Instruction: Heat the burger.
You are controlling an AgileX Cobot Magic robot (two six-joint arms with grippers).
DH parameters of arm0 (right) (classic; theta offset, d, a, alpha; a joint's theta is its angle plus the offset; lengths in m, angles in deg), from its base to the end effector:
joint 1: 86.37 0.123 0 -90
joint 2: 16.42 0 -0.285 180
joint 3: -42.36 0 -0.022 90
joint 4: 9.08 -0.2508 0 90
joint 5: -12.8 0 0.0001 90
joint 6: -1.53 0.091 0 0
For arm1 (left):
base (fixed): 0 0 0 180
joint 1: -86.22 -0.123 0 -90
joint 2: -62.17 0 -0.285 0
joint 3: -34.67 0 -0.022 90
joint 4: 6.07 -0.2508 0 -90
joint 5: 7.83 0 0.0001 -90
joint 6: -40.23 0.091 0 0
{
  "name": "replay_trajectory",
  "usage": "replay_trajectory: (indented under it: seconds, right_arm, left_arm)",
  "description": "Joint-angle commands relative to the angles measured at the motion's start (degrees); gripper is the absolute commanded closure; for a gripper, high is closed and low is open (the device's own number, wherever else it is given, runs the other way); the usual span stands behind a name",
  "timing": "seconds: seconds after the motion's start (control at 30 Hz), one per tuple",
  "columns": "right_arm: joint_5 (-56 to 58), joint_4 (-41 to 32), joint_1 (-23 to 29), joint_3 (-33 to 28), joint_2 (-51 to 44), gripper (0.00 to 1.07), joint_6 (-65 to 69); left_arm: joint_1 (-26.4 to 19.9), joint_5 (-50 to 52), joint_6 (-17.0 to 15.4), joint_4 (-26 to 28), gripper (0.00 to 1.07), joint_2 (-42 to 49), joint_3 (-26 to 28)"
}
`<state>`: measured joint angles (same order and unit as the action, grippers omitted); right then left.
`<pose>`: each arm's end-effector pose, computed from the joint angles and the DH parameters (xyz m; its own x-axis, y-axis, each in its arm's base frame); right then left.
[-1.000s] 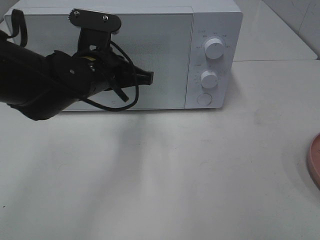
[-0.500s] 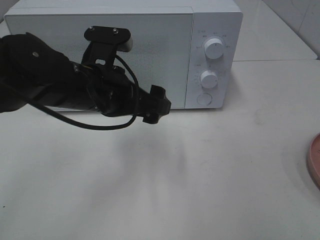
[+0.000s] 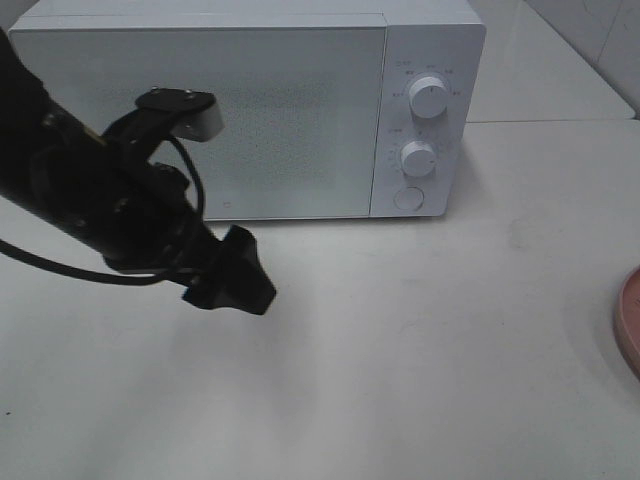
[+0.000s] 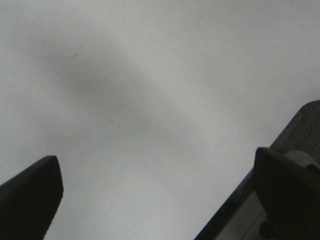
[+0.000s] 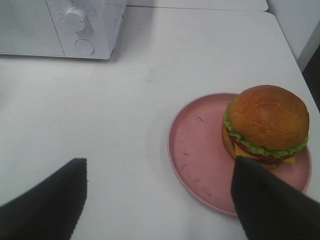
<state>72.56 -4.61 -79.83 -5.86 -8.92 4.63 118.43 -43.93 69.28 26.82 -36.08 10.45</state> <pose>-0.0050 -0.0067 0.2806 -0.4269 -0.0341 -0.9036 -0.0469 0.9988 -0.0156 0.2400 -0.1857 0.2115 -0.7440 0.4973 -0.4463 0.6431 0.7143 -0.2761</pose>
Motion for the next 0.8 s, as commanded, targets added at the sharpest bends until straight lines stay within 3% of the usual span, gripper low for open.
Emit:
replay_trajectory:
  seconds: [0.03,0.07,0.17,0.23,0.27,0.33,0.37,0.6,0.8]
  right_arm:
    - [-0.3,0.2,-0.4,0.1,-1.5,0.31,-0.2]
    - [-0.3,0.2,-0.4,0.1,-1.5,0.31,-0.2]
    - [-0.3,0.2,-0.4,0.1,-1.5,0.31,-0.2]
    - [-0.3,0.2,-0.4,0.1,-1.5,0.31,-0.2]
    - [-0.3,0.2,-0.4,0.1,-1.5,0.31,-0.2]
    - [-0.3,0.2,-0.4,0.1,-1.5,0.31,-0.2]
    - [-0.3,0.2,-0.4,0.1,-1.5,0.31,-0.2]
    - [-0.3,0.2,-0.4,0.1,-1.5,0.31,-0.2]
    - [-0.3,0.2,-0.4,0.1,-1.5,0.31,-0.2]
  left_arm:
    - [-4.1,-7.1,-5.9,-5.0,0.09,3.3,0.1]
    - [-6.5,-10.3,-8.3,-7.3,0.09,5.4,0.1]
    - [-9.1,-12.7,-10.5,-8.8,0.09,7.8,0.1]
    - [-13.3,-15.8,-13.0,-10.9,0.09,11.4,0.1]
    - [-13.3,-15.8,-13.0,-10.9,0.09,11.4,0.1]
    - [-18.2,-18.9,-14.7,-12.9,0.09,14.7,0.1]
    - [-18.2,-18.9,-14.7,-12.9,0.09,14.7,0.1]
    - [-30.1,-26.8,-18.1,-16.8,0.09,21.6,0.1]
    - [-33.8,-30.3,-19.4,-19.1,0.09,27.5,-1.0]
